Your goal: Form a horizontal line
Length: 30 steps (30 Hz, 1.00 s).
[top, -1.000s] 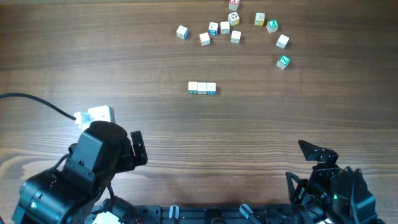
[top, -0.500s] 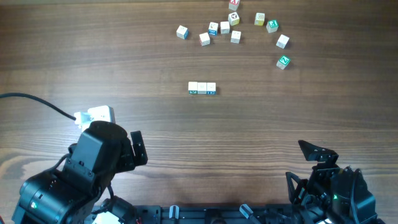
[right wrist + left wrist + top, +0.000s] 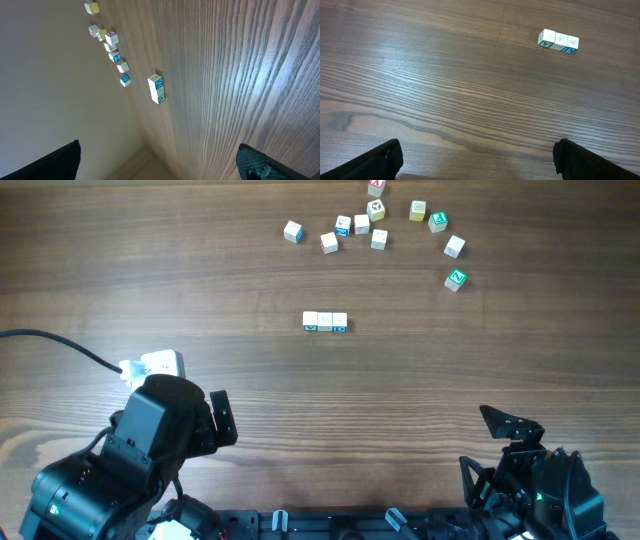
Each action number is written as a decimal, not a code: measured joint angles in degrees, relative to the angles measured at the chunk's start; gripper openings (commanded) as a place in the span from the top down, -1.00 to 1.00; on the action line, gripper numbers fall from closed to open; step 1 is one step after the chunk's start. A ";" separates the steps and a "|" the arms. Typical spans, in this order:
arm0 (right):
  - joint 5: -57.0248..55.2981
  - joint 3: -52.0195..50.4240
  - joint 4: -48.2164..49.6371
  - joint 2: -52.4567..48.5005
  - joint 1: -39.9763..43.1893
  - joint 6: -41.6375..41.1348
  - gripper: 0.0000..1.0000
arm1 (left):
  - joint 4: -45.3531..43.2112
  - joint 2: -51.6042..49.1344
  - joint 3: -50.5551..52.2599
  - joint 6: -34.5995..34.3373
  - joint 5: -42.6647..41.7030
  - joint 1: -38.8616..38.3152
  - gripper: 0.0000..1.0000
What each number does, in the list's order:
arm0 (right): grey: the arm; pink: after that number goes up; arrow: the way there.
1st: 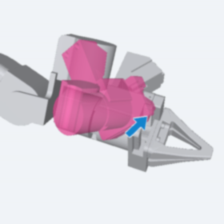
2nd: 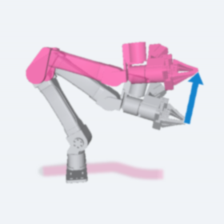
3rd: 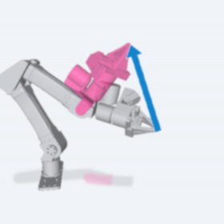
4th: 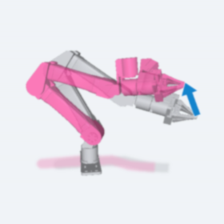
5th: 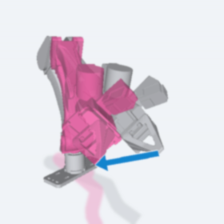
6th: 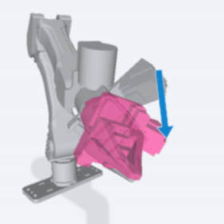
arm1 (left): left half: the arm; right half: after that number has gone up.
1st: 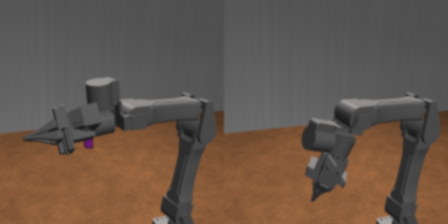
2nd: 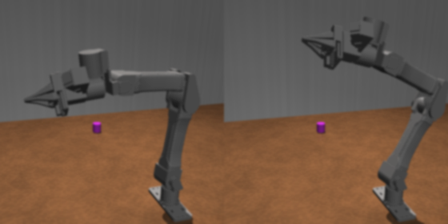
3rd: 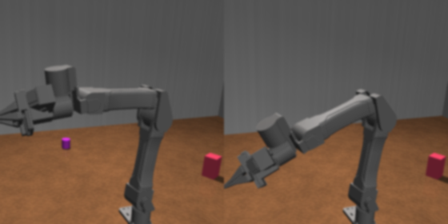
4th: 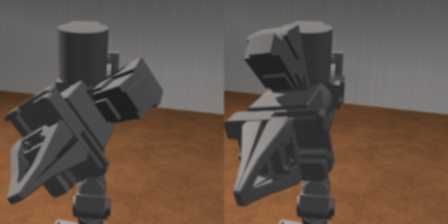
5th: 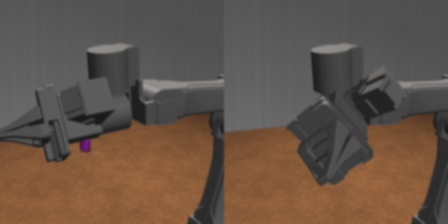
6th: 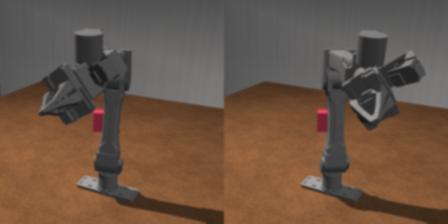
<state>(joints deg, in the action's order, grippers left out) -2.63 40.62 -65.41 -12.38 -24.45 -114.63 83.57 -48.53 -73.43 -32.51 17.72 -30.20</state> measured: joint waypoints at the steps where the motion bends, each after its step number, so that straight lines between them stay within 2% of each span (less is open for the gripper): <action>1: -0.48 0.00 -0.11 0.00 0.00 -0.02 -0.99 | 0.00 0.00 0.00 0.00 0.00 0.00 -1.00; 6: -3.02 0.04 -10.14 0.13 0.33 0.11 -1.00 | -0.02 0.00 -0.02 0.00 0.00 0.00 -1.00; 11: -3.26 0.39 -10.58 0.33 5.27 0.55 -0.99 | 0.00 0.02 0.00 0.00 -0.02 0.00 -1.00; 14: -4.57 0.00 -7.41 1.31 8.90 5.49 -0.99 | 0.00 0.00 0.00 0.00 -0.02 0.00 -0.99; 18: -6.69 -2.25 13.84 4.04 13.75 24.83 -0.99 | 0.02 0.00 0.00 0.00 -0.02 0.00 -1.00; 20: -6.82 -4.66 26.29 5.79 16.50 39.85 -0.99 | 0.00 0.00 0.00 0.00 0.00 0.00 -1.00; 25: -5.11 -12.46 36.20 8.35 21.55 62.99 -1.00 | 0.00 0.02 0.00 0.00 -0.02 0.00 -1.00; 30: -0.79 -21.14 45.05 10.82 26.97 75.56 -1.00 | 0.00 0.02 0.00 0.00 -0.02 0.00 -1.00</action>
<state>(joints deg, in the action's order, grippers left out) -3.42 19.49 -20.36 -1.56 2.52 -39.07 83.57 -48.51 -73.43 -32.51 17.69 -30.20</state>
